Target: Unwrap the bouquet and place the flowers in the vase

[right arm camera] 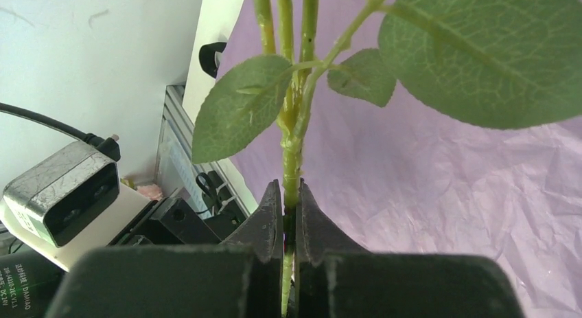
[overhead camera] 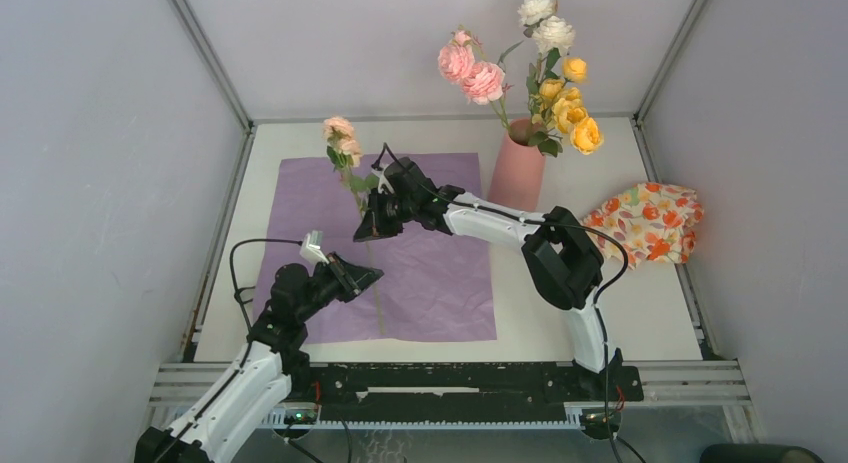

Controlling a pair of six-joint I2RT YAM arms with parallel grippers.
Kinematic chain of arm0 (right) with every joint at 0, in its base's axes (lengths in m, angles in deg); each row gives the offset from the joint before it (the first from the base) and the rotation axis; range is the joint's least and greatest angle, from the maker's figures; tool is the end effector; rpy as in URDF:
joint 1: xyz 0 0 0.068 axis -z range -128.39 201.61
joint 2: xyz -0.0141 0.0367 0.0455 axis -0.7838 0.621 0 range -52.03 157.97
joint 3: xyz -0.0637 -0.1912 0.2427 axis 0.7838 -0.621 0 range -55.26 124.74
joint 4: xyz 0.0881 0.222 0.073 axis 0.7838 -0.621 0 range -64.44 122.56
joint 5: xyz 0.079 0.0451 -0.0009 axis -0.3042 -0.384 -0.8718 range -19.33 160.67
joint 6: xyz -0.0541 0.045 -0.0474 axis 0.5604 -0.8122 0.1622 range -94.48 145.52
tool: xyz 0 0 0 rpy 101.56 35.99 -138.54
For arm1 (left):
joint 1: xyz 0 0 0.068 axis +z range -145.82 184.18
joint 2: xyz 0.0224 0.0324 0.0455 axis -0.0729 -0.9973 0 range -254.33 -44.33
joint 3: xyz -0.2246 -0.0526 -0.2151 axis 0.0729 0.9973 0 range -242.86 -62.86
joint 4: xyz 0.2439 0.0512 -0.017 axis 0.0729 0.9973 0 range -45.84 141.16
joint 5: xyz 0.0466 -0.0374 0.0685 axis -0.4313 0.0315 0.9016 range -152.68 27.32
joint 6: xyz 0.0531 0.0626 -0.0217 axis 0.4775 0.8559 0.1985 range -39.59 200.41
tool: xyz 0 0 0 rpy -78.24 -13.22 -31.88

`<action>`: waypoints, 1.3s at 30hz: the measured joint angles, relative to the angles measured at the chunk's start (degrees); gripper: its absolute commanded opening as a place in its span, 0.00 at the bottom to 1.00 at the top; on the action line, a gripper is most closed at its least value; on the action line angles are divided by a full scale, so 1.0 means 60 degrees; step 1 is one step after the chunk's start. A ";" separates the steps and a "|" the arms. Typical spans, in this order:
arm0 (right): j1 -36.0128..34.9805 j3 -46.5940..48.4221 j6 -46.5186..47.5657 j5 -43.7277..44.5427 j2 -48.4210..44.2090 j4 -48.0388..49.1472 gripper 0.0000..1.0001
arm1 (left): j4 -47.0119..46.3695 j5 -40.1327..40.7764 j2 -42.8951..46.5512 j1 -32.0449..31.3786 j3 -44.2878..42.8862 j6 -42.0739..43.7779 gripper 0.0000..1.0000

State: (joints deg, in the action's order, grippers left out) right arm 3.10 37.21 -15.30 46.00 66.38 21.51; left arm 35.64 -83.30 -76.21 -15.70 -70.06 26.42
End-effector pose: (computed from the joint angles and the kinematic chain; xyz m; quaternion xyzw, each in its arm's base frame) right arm 0.3180 0.4064 0.2513 -0.1538 0.8659 0.4424 0.1757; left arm 0.1162 -0.0699 0.1934 -0.1280 0.7835 -0.4695 0.3864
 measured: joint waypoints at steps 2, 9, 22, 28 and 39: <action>0.0000 -0.0011 0.0007 0.0025 0.0000 0.0015 0.00 | -0.0029 -0.0015 -0.0018 0.0000 0.0000 0.0007 0.28; 0.0025 -0.0761 0.0219 0.0299 -0.0441 0.0127 0.00 | -0.0066 -0.0109 -0.0055 0.0000 0.0000 0.0011 0.50; 0.0044 -0.2896 0.1239 0.0758 -0.3075 -0.0131 0.00 | -0.0135 0.0237 -0.1078 0.0004 -0.0958 -0.0015 0.50; -0.0623 -0.3534 0.1803 0.1359 -0.3978 -0.0404 0.00 | -0.1483 0.0117 -0.1810 0.0015 -0.2153 -0.0248 0.55; -0.1180 -0.4080 0.2080 0.2116 -0.4998 -0.0681 0.00 | -0.2838 0.0080 -0.2747 0.0025 -0.2794 -0.0437 0.56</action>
State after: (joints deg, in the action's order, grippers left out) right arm -3.98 12.73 -2.82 58.70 36.39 17.43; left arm 18.62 -82.82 -92.69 -15.55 -86.83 23.79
